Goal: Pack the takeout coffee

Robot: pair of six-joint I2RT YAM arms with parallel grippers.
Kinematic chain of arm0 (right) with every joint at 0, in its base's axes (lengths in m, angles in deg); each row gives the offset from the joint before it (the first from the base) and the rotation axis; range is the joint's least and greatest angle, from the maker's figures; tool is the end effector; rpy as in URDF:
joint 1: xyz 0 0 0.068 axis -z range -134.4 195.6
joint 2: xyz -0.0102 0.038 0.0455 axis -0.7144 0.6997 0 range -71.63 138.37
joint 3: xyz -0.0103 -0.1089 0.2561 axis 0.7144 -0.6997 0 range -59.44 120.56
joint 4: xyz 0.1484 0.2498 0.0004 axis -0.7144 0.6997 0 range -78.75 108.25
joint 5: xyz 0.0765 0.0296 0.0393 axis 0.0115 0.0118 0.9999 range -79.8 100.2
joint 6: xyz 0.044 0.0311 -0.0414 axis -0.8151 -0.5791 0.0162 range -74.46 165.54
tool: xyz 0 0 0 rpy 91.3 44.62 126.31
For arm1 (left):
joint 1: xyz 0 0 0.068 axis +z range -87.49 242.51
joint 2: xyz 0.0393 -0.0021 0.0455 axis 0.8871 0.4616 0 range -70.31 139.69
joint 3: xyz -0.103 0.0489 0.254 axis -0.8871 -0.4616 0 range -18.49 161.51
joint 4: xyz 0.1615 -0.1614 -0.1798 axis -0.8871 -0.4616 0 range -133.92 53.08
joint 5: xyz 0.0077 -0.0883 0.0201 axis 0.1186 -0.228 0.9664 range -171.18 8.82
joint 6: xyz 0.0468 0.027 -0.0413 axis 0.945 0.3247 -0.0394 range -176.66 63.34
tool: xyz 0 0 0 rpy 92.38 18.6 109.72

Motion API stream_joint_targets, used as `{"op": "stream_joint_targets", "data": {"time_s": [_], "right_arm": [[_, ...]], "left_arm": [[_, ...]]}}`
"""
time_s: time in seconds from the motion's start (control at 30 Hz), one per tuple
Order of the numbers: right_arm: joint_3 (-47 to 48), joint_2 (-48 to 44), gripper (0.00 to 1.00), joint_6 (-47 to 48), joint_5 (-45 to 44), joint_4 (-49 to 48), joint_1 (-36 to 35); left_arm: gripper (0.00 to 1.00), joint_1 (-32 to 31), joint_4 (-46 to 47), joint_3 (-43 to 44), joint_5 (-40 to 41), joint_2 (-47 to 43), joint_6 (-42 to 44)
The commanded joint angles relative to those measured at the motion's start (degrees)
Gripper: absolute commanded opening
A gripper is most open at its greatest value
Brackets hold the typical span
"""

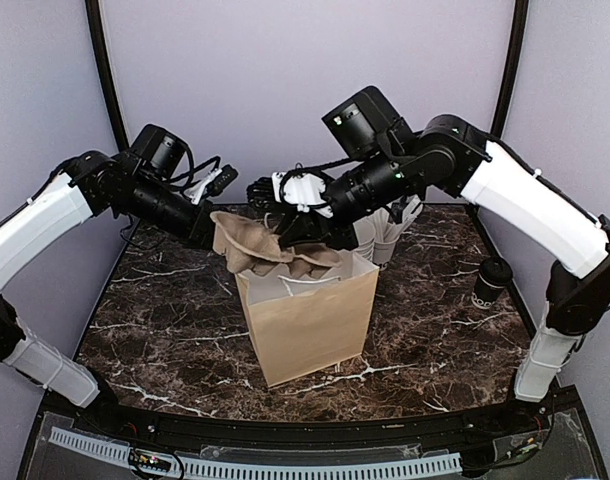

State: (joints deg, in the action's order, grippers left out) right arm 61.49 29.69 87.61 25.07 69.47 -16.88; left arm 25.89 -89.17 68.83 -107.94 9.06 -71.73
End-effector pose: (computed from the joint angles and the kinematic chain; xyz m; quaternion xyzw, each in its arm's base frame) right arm 0.1780 0.3716 0.4481 -0.7411 0.5024 0.1909 0.4024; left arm 0.2446 -0.2124 0.3905 0.2559 0.8639 -0.3566 0.2471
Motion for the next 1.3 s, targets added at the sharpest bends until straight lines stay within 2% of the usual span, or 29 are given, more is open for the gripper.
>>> {"op": "stream_joint_targets", "data": {"time_s": [0.0, 0.27, 0.6, 0.8, 1.03, 1.27], "right_arm": [[-4.85, -0.94, 0.03, -0.80, -3.97, -2.94, 1.02], [-9.46, -2.66, 0.04, -0.12, -9.36, -4.14, 1.84], [-13.07, -4.63, 0.04, -0.65, -14.14, -5.48, 1.39], [-13.83, -4.31, 0.04, 0.43, -19.83, -4.45, 0.25], [-16.67, -5.52, 0.04, 1.96, -24.00, -5.53, -0.97], [-18.81, -6.60, 0.03, 3.99, -32.30, -6.20, -4.10]], "left_arm": [[0.67, -0.25, 0.51, -1.19, 1.38, -1.78, -0.66], [0.67, -0.27, 0.38, -1.73, 3.18, -2.25, -1.37], [0.67, -1.24, 3.56, -4.15, -1.84, -1.59, -6.50], [0.67, -4.39, -1.38, -2.10, 1.12, 0.17, -8.72], [0.67, -4.17, -5.37, -0.59, 7.97, 0.16, -9.65], [0.66, -3.70, -4.73, -0.51, 6.67, 1.30, -8.41]]}}
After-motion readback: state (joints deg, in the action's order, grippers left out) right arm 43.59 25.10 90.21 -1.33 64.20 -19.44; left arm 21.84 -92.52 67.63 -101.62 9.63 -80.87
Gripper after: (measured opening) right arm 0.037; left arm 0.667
